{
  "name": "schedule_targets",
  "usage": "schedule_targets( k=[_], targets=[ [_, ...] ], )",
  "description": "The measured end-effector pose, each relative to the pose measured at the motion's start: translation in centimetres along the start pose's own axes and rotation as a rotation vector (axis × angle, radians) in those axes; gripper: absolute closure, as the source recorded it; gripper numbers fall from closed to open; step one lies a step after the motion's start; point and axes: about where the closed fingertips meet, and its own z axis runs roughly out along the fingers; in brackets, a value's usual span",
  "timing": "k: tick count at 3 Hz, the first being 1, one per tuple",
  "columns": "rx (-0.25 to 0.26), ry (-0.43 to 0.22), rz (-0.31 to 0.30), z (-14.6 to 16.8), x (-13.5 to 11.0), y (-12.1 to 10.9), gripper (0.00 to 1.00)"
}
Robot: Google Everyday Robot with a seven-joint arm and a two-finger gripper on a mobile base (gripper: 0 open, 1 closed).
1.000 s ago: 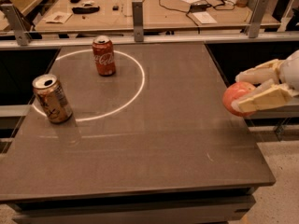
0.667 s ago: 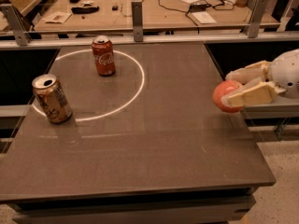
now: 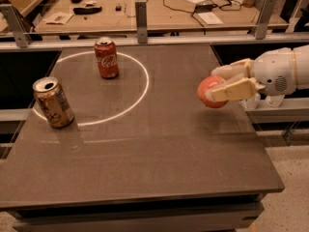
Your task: Move apple near coke can
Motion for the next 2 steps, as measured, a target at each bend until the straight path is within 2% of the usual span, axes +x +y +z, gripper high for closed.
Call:
schedule_targets(
  k=[2],
  targets=[
    [-0.022,-0.054,0.009,6.5,-0.1,-2.5,1.0]
  ],
)
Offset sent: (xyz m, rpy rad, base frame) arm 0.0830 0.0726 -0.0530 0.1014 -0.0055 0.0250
